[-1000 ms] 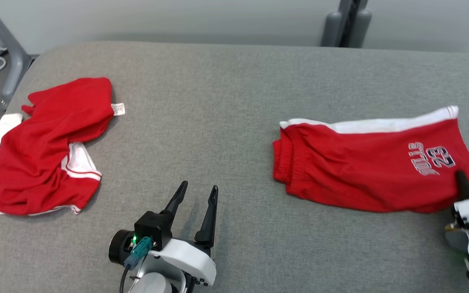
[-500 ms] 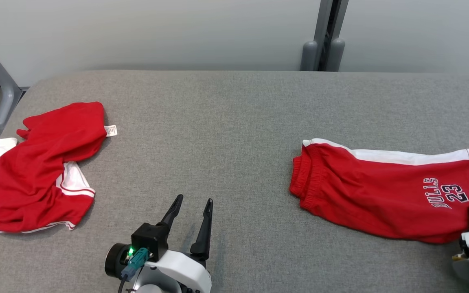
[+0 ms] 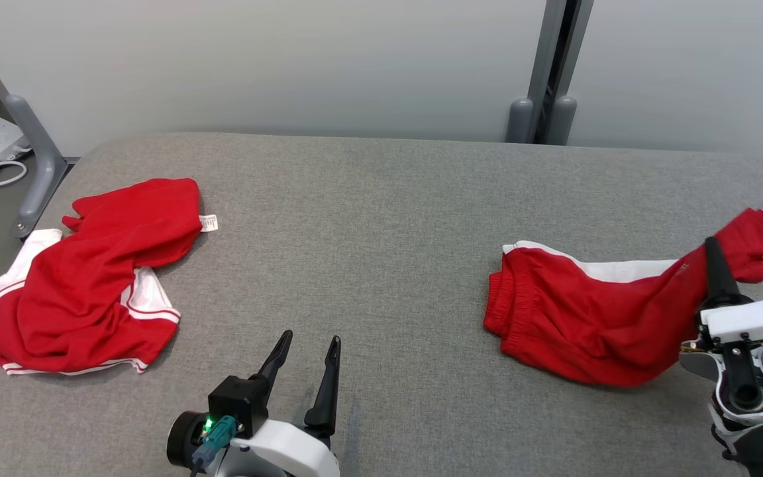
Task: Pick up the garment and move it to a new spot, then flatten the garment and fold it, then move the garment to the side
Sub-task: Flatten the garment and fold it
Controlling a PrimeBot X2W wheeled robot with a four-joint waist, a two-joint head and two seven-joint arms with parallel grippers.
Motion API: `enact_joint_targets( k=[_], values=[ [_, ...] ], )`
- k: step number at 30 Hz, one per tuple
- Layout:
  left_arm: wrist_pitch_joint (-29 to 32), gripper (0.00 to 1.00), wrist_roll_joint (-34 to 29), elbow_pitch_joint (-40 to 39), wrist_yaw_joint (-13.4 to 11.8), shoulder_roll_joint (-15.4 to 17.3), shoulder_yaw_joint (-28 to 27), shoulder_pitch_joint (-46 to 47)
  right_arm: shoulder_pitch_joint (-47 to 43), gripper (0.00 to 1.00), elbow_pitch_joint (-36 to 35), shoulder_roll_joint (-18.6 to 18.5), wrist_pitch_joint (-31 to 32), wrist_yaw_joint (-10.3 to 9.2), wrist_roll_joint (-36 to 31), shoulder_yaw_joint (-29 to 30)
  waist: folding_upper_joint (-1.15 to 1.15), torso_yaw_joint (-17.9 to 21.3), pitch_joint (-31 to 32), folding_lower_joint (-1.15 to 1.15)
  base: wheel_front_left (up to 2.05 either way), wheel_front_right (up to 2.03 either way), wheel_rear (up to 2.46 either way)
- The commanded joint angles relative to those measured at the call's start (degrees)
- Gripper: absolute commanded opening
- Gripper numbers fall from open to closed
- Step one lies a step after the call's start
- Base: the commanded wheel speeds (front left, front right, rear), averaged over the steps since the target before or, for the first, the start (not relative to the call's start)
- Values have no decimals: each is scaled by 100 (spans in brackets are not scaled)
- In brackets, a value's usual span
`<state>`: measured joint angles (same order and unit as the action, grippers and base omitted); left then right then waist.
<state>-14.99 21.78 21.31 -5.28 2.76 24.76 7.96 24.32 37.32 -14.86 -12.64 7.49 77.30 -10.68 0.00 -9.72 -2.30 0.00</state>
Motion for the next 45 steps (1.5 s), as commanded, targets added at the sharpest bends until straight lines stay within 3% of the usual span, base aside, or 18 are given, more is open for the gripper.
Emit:
enact_joint_targets(
  k=[1, 7, 14, 25, 26, 27, 28, 45],
  values=[
    [-26, 100, 34, 0, 17, 26, -32, -50, 33, 0, -150, 23, -46, 0, -12, -66, 0, -35, 20, 0, 0, 0, 0],
    [-26, 100, 70, -26, 13, 26, -8, -68, 117, 0, -515, 181, 136, 0, -289, -708, 0, -198, -6, 0, 0, 0, 0],
    [-26, 100, 146, -66, -23, 26, 41, -53, 291, 0, 153, 380, 369, 0, -902, -1653, 0, -430, -121, 0, 0, 0, 0],
    [-26, 100, 235, -116, -82, 26, 109, -1, 413, 0, 875, 591, 307, 0, -1117, -2244, 0, -590, -231, 0, 0, 0, 0],
    [-26, 100, 233, -120, -86, 25, 113, 1, 430, 6, 912, 591, 296, 0, -1142, -2286, 0, -594, -237, 0, 0, 0, 0],
    [-26, 100, 237, -121, -86, 26, 118, 2, 437, 82, 956, 591, 287, 0, -1157, -2331, 0, -598, -240, 0, 0, 0, 0],
    [-26, 100, 241, -117, -87, 26, 118, 5, 439, 100, 1013, 609, 328, 0, -1153, -2383, 0, -601, -242, 0, 0, 0, 0],
    [-26, 100, 194, -58, -66, 26, 0, -137, 310, 100, 640, 722, 319, 0, -1456, -3463, 0, -306, 57, 0, 0, 0, 0]
  ],
)
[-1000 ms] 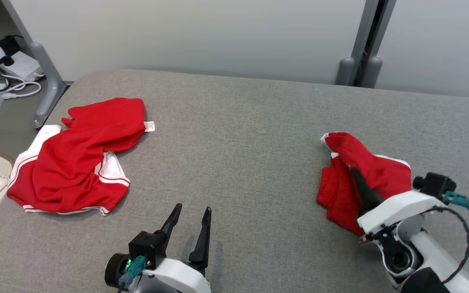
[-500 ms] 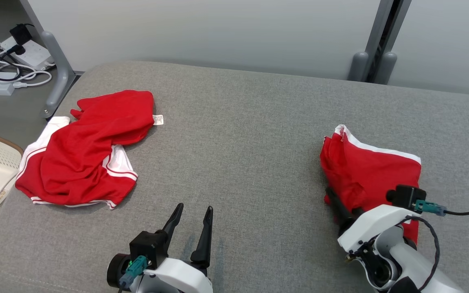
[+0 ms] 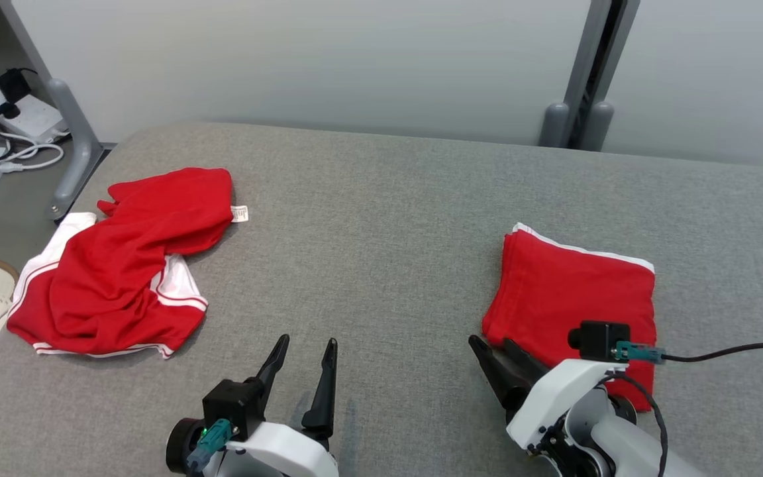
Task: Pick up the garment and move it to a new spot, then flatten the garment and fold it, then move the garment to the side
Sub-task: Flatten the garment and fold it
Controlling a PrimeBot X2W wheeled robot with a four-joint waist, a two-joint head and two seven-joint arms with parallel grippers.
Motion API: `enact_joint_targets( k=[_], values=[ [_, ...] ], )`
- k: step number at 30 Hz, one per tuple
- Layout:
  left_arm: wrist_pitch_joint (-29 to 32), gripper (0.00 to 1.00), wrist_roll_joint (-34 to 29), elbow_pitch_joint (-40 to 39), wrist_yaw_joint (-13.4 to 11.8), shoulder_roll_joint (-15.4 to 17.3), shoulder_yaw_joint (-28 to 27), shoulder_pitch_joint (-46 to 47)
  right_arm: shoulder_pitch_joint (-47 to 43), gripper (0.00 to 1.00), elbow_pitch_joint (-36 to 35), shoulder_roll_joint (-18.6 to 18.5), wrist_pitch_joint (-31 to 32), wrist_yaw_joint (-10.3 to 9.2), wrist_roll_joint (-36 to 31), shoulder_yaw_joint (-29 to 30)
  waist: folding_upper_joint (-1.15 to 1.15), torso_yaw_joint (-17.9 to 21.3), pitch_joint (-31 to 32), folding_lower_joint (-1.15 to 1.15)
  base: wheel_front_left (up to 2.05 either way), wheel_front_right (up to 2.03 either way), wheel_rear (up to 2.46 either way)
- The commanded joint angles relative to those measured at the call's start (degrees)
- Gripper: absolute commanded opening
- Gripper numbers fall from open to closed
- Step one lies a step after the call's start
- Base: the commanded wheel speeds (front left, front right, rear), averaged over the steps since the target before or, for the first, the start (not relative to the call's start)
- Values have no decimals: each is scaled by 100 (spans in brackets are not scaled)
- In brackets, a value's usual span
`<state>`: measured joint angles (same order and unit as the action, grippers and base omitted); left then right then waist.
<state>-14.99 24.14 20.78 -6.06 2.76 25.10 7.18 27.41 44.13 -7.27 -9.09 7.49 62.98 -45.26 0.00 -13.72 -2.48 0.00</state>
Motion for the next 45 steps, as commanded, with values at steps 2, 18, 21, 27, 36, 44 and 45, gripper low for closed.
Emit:
enact_joint_targets(
  k=[2, 18, 21, 27, 36, 44, 45],
  values=[
    [-26, 100, -54, -32, 18, 26, -102, -73, 52, 100, -130, -123, -108, 0, -7, 4, 0, 217, 140, 0, 0, 0, 0],
    [-25, 100, -246, -633, -53, 25, -900, -234, -22, 100, -1240, -1354, -616, 0, -2585, 1865, 0, 1196, 312, 0, 0, 0, 0],
    [-26, 100, -325, -718, -89, 28, -1075, -313, -500, 100, -1845, -1127, -616, 0, -3270, 2847, 0, 1290, 301, 0, 0, 0, 0],
    [-26, 100, -430, -896, -30, 24, -1242, -470, -1524, 100, -2861, -489, -606, 0, -4390, 4067, 0, 1373, 278, 0, 0, 0, 0],
    [-26, 100, -551, -1037, -93, 25, -1238, -758, -2240, 100, -3352, 104, -606, 0, -4972, 4631, 0, 1391, 325, 0, 0, 0, 0],
    [-26, 100, -606, -1069, -92, 25, -1187, -777, -2319, 100, -3387, 243, -606, 0, -5116, 4705, 0, 1340, 339, 0, 0, 0, 0],
    [-26, 100, -604, -1074, -94, 25, -1181, -768, -2319, 100, -3391, 250, -606, 0, -5113, 4710, 0, 1329, 338, 0, 0, 0, 0]
  ],
)
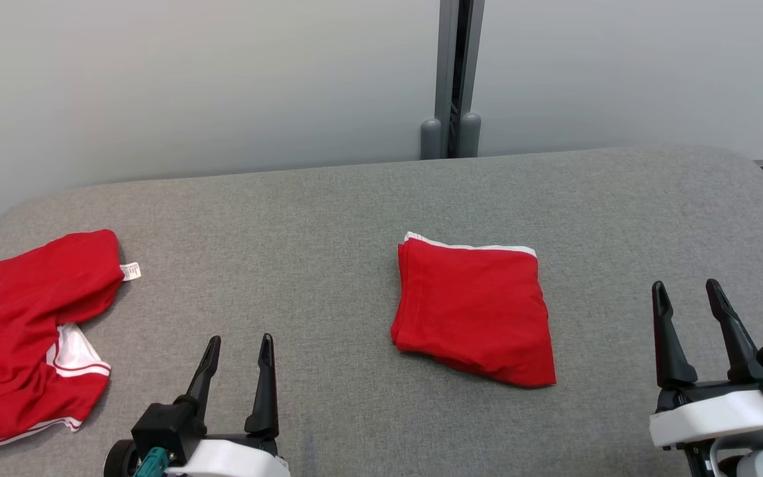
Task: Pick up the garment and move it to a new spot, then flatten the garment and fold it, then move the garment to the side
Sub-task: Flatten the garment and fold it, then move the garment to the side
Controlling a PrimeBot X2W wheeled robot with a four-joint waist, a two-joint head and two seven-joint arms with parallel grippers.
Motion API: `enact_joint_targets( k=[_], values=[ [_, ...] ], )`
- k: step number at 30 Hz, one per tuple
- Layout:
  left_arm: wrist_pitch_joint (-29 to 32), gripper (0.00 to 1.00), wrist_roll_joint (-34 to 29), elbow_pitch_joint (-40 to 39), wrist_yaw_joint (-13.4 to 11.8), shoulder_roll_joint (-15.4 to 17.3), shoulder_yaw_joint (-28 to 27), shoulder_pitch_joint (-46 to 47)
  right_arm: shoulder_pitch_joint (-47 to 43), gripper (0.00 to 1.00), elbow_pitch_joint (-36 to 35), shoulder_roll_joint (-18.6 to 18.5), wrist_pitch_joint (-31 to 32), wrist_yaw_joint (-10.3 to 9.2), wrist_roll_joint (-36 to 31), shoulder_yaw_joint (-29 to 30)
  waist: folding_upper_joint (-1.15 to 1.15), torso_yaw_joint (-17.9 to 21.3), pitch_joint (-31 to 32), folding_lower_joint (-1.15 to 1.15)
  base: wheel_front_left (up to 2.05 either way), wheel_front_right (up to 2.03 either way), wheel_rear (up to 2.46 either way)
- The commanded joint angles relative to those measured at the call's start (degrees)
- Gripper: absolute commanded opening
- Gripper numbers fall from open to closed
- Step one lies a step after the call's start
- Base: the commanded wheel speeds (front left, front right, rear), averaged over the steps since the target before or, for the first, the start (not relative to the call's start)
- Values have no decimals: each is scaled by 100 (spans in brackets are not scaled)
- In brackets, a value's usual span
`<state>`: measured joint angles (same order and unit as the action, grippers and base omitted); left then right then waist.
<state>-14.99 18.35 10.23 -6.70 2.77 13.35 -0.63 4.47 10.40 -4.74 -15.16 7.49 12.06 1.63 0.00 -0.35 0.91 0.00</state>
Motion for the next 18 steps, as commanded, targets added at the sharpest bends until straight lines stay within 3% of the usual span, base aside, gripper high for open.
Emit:
enact_joint_targets(
  k=[1, 18],
  values=[
    [-26, 100, -21, -24, -36, 24, -3, 21, -25, 100, -18, 0, 0, 0, -28, 26, 0, -18, -4, 0, 0, 0, 0],
    [-26, 100, 4, -11, -64, 23, 40, -4, -28, 100, 83, 16, 0, 0, -1, 12, 0, -147, 15, 0, 0, 0, 0]
  ],
)
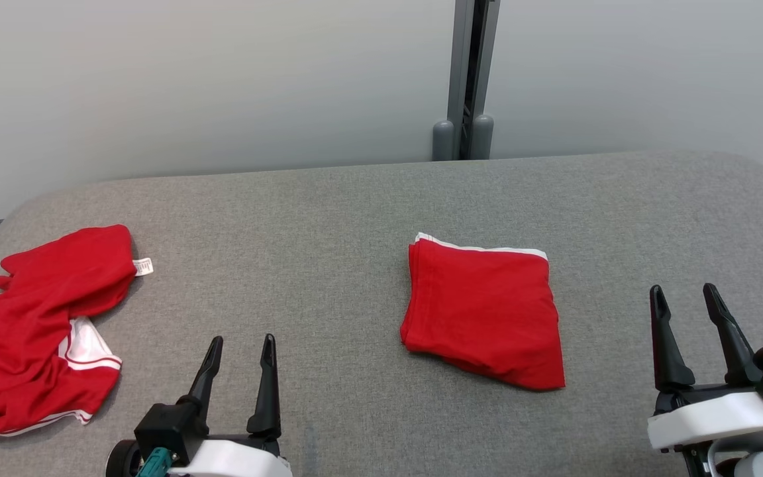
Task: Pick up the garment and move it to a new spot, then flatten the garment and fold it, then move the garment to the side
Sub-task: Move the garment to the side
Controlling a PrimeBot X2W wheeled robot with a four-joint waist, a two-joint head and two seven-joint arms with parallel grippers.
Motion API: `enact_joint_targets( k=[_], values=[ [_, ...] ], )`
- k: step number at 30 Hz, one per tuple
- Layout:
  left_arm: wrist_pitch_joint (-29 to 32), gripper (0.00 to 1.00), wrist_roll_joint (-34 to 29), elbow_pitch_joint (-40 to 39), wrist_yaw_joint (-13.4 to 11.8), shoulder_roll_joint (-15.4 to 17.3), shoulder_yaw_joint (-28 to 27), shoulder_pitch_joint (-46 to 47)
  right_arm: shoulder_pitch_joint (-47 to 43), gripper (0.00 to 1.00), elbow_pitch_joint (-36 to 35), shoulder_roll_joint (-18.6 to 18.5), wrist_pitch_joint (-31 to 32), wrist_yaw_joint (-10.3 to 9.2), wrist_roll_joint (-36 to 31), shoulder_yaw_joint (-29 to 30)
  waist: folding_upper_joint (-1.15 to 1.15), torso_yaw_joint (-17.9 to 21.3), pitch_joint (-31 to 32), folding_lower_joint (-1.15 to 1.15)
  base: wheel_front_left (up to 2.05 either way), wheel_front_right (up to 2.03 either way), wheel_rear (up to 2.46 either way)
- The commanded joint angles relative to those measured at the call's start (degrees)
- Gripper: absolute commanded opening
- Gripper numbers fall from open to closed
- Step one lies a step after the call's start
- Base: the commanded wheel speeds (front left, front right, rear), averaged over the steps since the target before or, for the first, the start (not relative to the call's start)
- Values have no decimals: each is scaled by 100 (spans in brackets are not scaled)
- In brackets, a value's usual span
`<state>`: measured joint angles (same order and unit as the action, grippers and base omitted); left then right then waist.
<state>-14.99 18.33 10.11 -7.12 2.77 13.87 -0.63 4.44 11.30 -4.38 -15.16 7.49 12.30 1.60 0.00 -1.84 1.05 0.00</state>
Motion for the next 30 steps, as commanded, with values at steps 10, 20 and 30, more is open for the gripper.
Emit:
enact_joint_targets(
  k=[10, 20, 30],
  values=[
    [-26, 100, 6, -31, -37, 24, -13, -19, -43, 100, -4, -8, 0, 0, -26, 4, 0, -30, -7, 0, 0, 0, 0],
    [-26, 100, 1, -10, -23, 24, -44, -2, -52, 100, 12, 4, 0, 0, -10, 11, 0, -72, 3, 0, 0, 0, 0],
    [-26, 100, 10, -1, -25, 24, -35, 6, -52, 100, 28, 14, 0, 0, 12, -13, 0, -118, 7, 0, 0, 0, 0]
  ],
)
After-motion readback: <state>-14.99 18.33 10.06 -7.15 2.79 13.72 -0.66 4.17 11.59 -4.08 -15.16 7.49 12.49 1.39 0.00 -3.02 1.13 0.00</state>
